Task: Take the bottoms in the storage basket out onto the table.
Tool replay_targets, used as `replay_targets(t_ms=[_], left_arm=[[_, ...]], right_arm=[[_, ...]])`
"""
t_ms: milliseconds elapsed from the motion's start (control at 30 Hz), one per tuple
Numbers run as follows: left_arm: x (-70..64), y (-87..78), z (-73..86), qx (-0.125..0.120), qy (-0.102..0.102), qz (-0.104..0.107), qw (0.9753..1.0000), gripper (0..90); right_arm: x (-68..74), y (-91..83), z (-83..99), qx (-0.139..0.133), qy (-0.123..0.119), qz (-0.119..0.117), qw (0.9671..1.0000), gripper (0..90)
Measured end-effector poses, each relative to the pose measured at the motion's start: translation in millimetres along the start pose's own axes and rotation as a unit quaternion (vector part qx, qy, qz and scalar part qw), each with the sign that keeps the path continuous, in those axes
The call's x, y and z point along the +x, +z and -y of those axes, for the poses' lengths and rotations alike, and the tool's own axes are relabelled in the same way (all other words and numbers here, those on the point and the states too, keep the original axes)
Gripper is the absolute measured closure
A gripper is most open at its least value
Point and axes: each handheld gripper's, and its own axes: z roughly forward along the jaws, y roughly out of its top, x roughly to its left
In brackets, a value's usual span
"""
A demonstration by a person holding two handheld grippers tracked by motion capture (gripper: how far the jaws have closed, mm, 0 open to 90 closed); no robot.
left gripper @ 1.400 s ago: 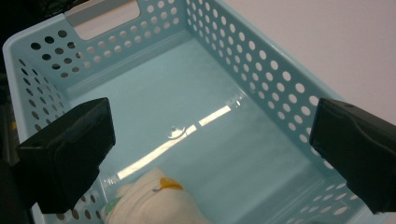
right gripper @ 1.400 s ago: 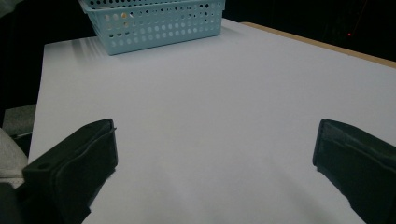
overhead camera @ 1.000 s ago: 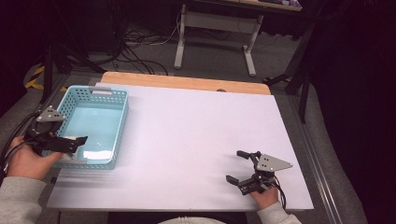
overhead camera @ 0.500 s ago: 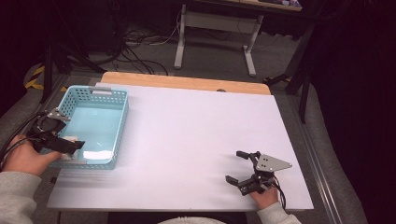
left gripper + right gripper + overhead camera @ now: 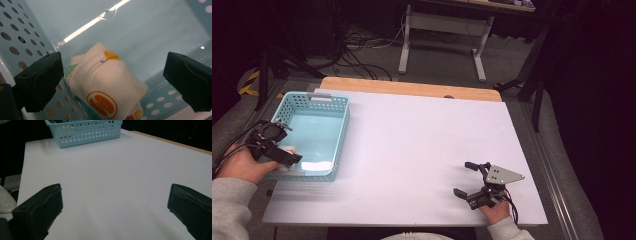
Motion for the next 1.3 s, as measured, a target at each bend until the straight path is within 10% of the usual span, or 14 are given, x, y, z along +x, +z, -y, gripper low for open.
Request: replay_targets(t_ms=[667,1300], left_arm=[[5.8,16.3,-2.5,0.059,-0.017,0.004,0.9981,14.5],[-1.2,19.5,-3.0,0.093,0.010,-0.011,0.9955,57.3]], right_arm=[[-0.1,0.0,-0.1,0.000,0.002,-0.004,1.0000,0.6],[-0.2,0.2,0.0,0.001,0.002,-0.005,1.0000,0.6]])
